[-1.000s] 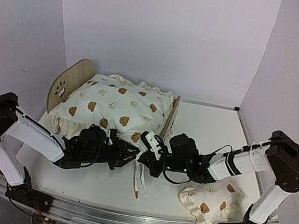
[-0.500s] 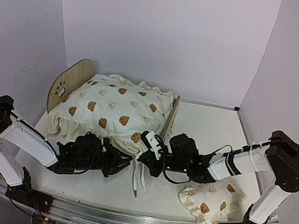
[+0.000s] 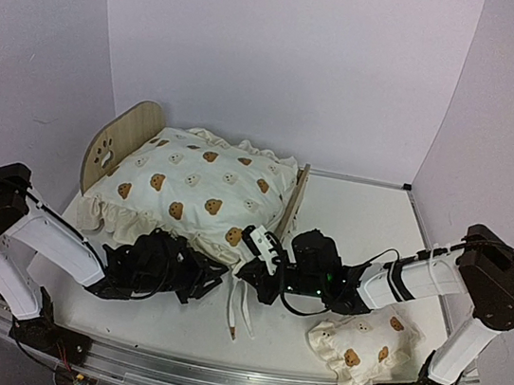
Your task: Set up the pet bed
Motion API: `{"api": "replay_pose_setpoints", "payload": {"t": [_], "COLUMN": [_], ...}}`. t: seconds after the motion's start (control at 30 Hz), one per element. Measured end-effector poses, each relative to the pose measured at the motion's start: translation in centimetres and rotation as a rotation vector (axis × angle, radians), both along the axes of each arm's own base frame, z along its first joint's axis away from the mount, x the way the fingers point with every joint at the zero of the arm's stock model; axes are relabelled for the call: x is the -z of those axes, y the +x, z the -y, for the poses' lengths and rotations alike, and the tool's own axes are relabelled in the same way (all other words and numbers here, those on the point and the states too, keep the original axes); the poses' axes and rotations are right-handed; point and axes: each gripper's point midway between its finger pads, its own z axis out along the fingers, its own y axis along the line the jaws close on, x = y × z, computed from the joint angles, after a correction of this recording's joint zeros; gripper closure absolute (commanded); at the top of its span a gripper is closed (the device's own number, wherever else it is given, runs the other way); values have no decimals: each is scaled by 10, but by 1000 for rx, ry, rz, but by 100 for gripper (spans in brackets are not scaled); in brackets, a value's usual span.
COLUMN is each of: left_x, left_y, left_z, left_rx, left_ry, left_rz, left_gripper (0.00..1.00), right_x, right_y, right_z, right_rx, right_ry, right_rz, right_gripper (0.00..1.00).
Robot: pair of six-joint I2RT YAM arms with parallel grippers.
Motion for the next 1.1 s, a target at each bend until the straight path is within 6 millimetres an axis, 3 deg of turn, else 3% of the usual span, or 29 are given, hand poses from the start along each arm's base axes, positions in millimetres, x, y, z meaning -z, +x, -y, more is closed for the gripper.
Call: {"api": "replay_pose_setpoints", "payload": {"t": [0.27, 0.47, 0.87, 1.1], "left_x": [-18, -15, -16, -14], "left_y": [8, 10, 20, 19], "left_z": [11, 15, 32, 32], "left_rx": [-15, -17, -18, -5], "left_ry": [-33, -28, -40, -33], "left_rz": [25, 24, 41, 49], "left_gripper": [65, 75, 78, 76], "right_x": [0, 0, 1, 7], "right_y": [-1, -1, 0, 20], "right_z": [0, 0, 1, 13], "right_rx": [-7, -20, -21, 130], "right_ry": [1, -7, -13, -62], "right_rz": [-1, 15, 20, 52], "right_gripper": [100, 100, 100, 100]}}
